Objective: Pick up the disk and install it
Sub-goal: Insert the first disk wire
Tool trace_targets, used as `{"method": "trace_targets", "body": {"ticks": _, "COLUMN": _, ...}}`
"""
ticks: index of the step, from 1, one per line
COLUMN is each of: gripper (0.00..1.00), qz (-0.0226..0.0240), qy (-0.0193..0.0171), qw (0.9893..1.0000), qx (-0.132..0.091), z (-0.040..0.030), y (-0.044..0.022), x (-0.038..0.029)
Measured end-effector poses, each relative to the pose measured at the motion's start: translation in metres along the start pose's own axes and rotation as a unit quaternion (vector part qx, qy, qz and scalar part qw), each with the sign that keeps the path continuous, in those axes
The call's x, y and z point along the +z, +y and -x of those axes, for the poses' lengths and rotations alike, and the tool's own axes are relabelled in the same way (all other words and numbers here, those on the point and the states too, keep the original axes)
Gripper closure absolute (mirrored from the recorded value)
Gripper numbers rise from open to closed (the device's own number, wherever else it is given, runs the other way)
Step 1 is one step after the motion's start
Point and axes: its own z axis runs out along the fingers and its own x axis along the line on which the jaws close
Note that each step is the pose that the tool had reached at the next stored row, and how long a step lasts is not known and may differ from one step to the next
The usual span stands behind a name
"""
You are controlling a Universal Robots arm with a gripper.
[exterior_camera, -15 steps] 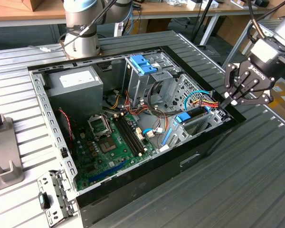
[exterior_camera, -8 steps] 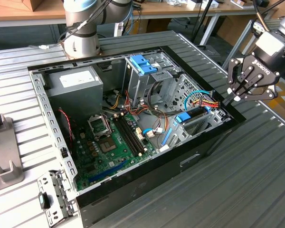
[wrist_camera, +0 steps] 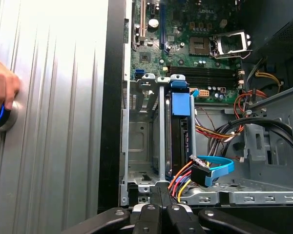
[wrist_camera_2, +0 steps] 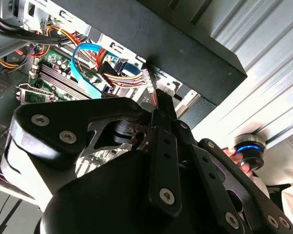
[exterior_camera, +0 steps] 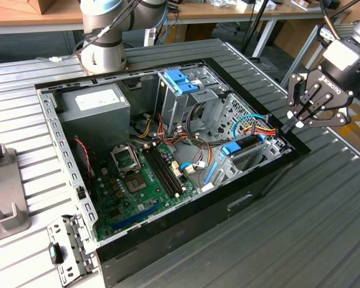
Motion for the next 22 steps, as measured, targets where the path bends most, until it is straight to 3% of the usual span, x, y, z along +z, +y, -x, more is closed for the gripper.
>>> {"method": "trace_targets", "body": {"ticks": 6, "gripper": 0.9, "qz": -0.0364, "qy": 0.0004, "qw": 0.9993, "qx": -0.002, "z": 0.0, "y": 0.0001, "x": 0.0003}}
{"method": "trace_targets", "body": {"ticks": 8, "gripper": 0.9, "qz": -0.0508, "qy": 0.0004, "qw": 0.9987, "qx": -0.003, "z": 0.0, "y": 0.0002, "x": 0.0004}}
{"method": "trace_targets", "body": {"ticks": 12, "gripper": 0.9, "qz": -0.0821, "qy": 0.0007, "qw": 0.9966, "qx": -0.006, "z": 0.0, "y": 0.0003, "x": 0.0006}}
{"method": "trace_targets", "body": {"ticks": 14, "gripper": 0.9, "qz": -0.0947, "qy": 0.0007, "qw": 0.9955, "qx": -0.006, "z": -0.0001, "y": 0.0004, "x": 0.0008}}
{"method": "trace_targets", "body": {"ticks": 15, "gripper": 0.9, "qz": -0.0986, "qy": 0.0008, "qw": 0.9951, "qx": -0.007, "z": -0.0001, "y": 0.0004, "x": 0.0008}}
{"method": "trace_targets", "body": {"ticks": 16, "gripper": 0.9, "qz": -0.0995, "qy": 0.0007, "qw": 0.995, "qx": -0.007, "z": -0.0001, "y": 0.0003, "x": 0.0009}}
{"method": "trace_targets", "body": {"ticks": 22, "gripper": 0.9, "qz": -0.0995, "qy": 0.0005, "qw": 0.995, "qx": -0.008, "z": -0.0001, "y": 0.0004, "x": 0.0008}}
